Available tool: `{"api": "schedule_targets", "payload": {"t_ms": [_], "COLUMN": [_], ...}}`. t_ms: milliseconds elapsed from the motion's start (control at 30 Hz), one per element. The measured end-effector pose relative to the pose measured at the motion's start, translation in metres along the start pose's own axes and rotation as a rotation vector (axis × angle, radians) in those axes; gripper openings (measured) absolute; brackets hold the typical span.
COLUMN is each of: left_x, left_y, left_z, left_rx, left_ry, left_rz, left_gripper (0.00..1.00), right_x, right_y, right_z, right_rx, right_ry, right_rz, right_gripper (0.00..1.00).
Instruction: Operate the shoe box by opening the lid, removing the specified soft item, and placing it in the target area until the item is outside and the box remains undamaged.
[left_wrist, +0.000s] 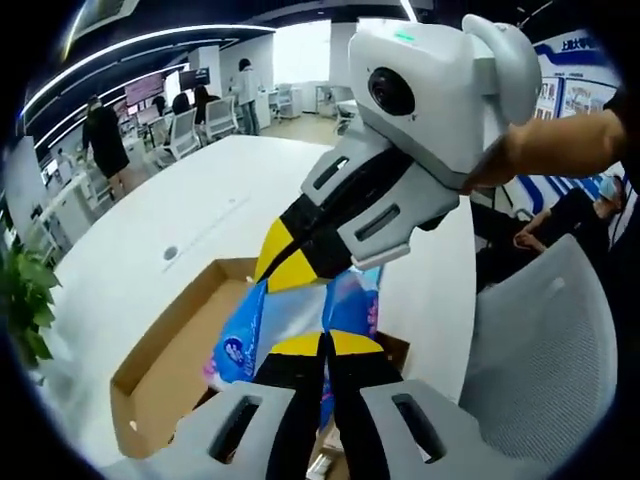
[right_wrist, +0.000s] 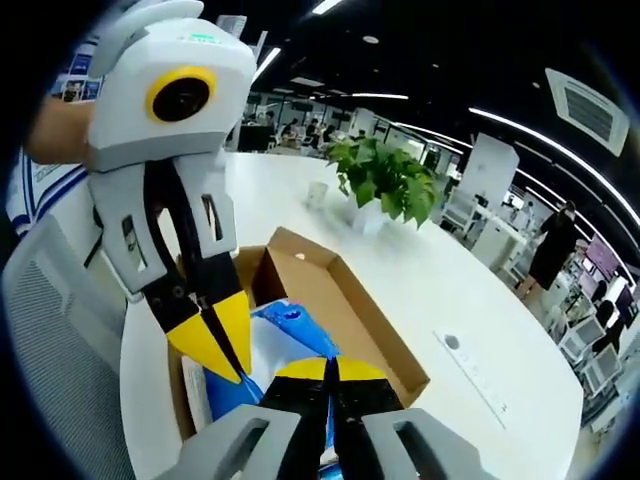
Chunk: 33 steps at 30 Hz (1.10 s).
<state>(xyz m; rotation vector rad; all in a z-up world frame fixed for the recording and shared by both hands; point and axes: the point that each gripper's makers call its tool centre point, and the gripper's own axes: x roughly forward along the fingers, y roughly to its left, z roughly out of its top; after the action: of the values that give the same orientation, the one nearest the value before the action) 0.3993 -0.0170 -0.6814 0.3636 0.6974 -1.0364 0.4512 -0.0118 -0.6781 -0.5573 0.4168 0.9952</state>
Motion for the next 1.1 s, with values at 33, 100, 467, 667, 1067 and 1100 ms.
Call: {"api": "schedule_targets", "payload": {"t_ms": [33, 100, 467, 667, 1067, 1100], "left_x": [0.001, 0.004, 0.031, 0.051, 0.086, 0.089], "left_y": [-0.002, -0.005, -0.029, -0.043, -0.062, -0.063], "left_z": [0.003, 0.009, 0.041, 0.054, 0.074, 0.076], "left_rx": [0.006, 0.014, 0.088, 0.113, 0.147, 0.150], "left_ry": [-0.001, -0.004, 0.002, 0.008, 0.000, -0.002], "left_rz": [-0.006, -0.014, -0.069, -0.088, -0.101, -0.100], "left_gripper": [0.00, 0.00, 0.00, 0.00, 0.00, 0.00], "right_x": [-0.004, -0.010, -0.041, -0.059, -0.087, -0.089], "right_y": [-0.003, -0.007, -0.029, -0.039, -0.058, -0.059], "right_z": [-0.002, -0.005, -0.030, -0.048, -0.083, -0.086], "right_rx": [0.003, 0.008, 0.034, 0.053, 0.096, 0.100], "right_ry": [0.001, 0.003, 0.030, 0.050, 0.083, 0.085], "right_rz": [-0.005, -0.011, -0.047, -0.065, -0.098, -0.100], "right_gripper": [0.00, 0.00, 0.00, 0.00, 0.00, 0.00]}}
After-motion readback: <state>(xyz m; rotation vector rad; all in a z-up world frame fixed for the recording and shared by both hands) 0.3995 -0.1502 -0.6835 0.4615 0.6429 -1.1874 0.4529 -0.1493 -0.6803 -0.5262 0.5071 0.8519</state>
